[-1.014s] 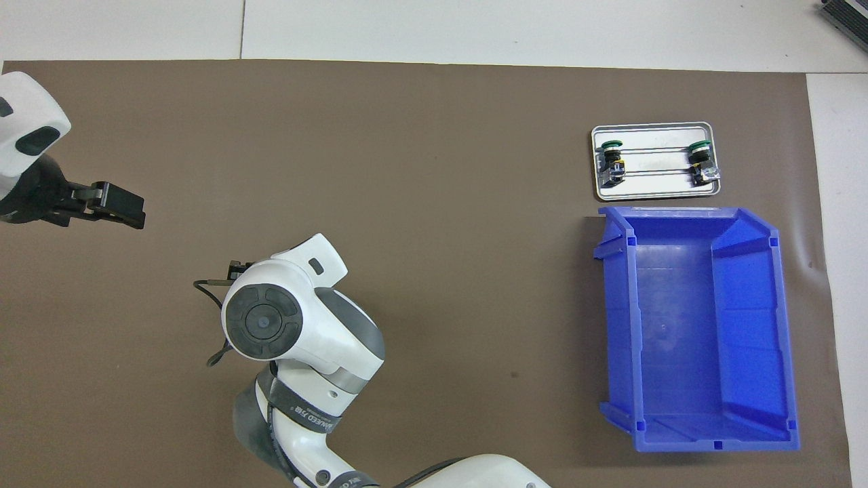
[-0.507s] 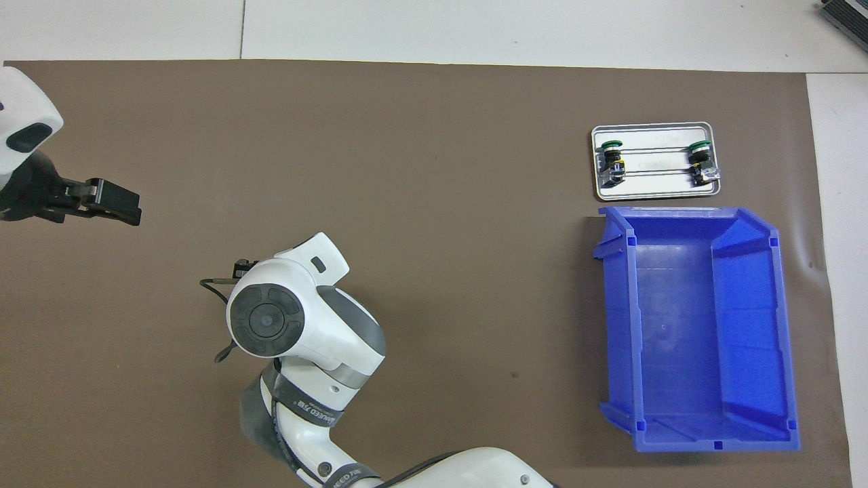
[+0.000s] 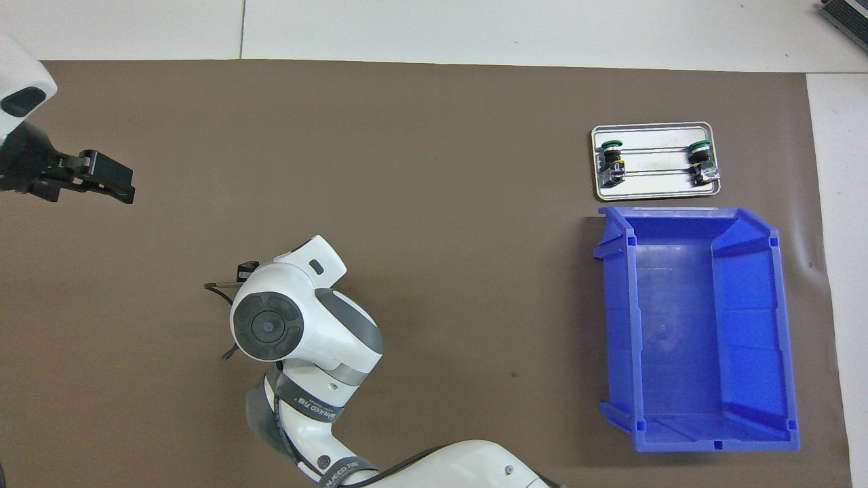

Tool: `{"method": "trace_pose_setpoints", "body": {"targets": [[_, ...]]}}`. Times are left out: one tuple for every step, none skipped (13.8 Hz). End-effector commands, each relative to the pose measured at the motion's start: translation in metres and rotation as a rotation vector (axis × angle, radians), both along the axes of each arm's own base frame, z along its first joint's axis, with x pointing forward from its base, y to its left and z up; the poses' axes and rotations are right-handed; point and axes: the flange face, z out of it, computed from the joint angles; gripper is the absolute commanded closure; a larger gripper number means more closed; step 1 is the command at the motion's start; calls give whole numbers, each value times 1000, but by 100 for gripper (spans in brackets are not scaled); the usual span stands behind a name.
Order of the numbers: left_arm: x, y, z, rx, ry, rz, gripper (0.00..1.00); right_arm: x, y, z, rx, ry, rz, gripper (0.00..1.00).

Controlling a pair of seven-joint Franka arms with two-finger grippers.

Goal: Place and press button with both arms
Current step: 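Grasp the green button with the right gripper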

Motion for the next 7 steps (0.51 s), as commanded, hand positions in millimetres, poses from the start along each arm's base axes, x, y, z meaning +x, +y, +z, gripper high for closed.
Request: {"method": "trace_pose_setpoints", "body": {"targets": [[-22, 6, -10, 8, 20, -43, 0, 0, 4, 2, 1, -12, 15, 39], [-21, 6, -11, 7, 0, -40, 0, 1, 3, 4, 2, -14, 14, 39], [-21, 5, -11, 7, -4, -37, 0, 1, 3, 4, 1, -15, 15, 40], [-21, 5, -11, 8, -6, -29, 0, 1, 3, 4, 0, -17, 17, 59], [-22, 5, -10, 6, -6, -32, 0, 1, 3, 3, -4, -16, 19, 100], [-24, 5, -12, 6, -1, -35, 0, 1, 3, 3, -9, -11, 19, 100], [-24, 5, -12, 6, -1, -35, 0, 1, 1, 2, -18, -8, 21, 100]]}}
